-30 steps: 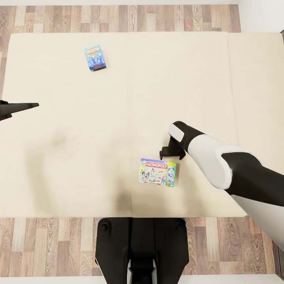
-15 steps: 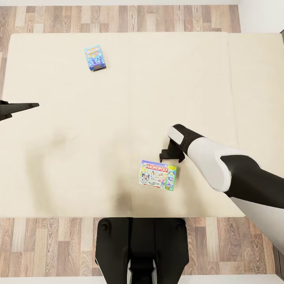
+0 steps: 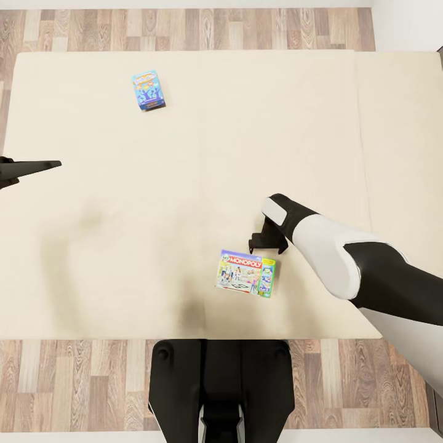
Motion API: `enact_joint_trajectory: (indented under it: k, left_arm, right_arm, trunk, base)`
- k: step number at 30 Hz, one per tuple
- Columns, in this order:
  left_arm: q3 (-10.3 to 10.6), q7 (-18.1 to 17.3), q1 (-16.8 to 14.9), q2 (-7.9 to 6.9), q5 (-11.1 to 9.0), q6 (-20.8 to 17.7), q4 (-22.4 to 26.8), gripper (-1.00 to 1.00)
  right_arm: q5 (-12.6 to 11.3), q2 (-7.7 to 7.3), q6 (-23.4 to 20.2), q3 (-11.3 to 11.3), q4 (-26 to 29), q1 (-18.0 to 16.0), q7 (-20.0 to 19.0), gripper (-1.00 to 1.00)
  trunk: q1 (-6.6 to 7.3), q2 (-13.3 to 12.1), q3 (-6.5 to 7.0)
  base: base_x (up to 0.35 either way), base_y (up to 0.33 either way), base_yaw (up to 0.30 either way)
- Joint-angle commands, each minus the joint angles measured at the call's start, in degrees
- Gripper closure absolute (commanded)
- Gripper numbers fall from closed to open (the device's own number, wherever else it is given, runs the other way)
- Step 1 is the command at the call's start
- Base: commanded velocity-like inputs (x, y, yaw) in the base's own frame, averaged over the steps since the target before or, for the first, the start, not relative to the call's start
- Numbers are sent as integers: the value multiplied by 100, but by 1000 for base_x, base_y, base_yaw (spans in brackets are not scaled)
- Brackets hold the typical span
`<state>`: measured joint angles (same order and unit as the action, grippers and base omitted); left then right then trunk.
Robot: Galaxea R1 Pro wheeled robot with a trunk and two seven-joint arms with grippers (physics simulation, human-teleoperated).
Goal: Put all the toys in the child's room - the three board games (two on the bed and one on the table), the two jigsaw puzzles on the table, and the tennis ball on the table - inside the toy box on the table in the child's room.
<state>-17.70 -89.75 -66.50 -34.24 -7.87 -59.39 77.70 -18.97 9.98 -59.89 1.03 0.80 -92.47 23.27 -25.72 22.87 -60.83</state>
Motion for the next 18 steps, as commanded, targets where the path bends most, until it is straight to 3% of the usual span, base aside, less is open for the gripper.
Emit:
enact_joint_trajectory:
  k: [1, 18]
  left_arm:
    - [-1, -25, -3, -3, 5, -61, -1, -100]
    - [-1, -25, 0, -4, 11, -61, -1, -100]
  right_arm:
    - [7, 1, -11, -53, 10, 3, 90, -100]
    - [-12, 1, 2, -48, 68, 5, 90, -100]
  trunk:
    - [-6, 5, -7]
    - [-6, 5, -7]
  base:
    - [0, 0, 0]
    - [0, 0, 0]
